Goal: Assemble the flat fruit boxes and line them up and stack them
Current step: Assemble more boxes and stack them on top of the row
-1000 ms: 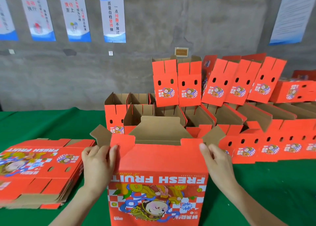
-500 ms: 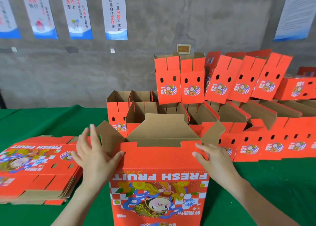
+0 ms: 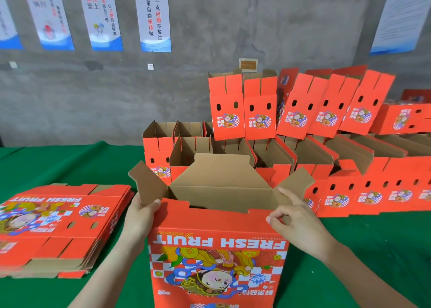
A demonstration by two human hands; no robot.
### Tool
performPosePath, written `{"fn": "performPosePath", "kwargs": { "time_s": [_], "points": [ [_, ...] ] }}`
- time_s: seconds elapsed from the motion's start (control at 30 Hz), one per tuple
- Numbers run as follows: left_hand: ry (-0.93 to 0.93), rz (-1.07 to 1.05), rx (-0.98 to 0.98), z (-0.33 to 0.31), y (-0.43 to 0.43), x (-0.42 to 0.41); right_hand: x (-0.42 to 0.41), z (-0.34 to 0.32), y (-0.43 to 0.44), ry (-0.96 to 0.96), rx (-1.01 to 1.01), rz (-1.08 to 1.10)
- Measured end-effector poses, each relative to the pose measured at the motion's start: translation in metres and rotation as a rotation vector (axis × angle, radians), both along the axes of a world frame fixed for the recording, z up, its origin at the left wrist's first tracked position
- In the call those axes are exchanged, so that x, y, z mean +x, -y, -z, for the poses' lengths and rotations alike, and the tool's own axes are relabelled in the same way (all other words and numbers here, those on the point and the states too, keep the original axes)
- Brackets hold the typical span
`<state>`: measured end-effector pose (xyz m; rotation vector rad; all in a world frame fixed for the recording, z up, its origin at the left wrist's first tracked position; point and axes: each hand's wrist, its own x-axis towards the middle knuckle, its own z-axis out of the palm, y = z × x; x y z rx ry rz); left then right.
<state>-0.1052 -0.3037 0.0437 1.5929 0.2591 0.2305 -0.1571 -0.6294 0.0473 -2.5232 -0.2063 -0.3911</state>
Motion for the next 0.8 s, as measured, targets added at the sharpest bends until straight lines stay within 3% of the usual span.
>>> {"fn": "performPosePath", "kwargs": {
  "time_s": [0.07, 0.13, 0.2, 0.3, 0.4, 0.6, 0.8],
  "points": [
    [0.08, 0.001, 0.212, -0.001, -0.005, 0.002, -0.001, 0.0, 0.0, 0.004, 0.014, -0.006],
    [0.18, 0.007, 0.656, -0.006, -0.011, 0.005, 0.0, 0.002, 0.0, 0.015, 0.022, 0.01],
    [0.299, 0.02, 0.912, -0.011, -0.008, 0.004, 0.0, 0.003, 0.0, 0.027, 0.023, 0.03],
    [0.48, 0.137, 0.905, -0.011, -0.002, -0.001, 0.0, 0.005, 0.0, 0.048, 0.012, 0.059],
    [0.52, 0.214, 0.908, -0.008, -0.006, -0.002, 0.001, 0.005, -0.001, 0.074, -0.01, 0.069],
    [0.335, 0.375, 1.105, -0.023, -0.009, 0.011, 0.004, 0.006, -0.001, 0.096, -0.024, 0.042],
    [0.185, 0.331, 1.468, -0.041, 0.017, 0.033, 0.007, 0.005, 0.0, 0.155, -0.081, -0.044]
  ]
}}
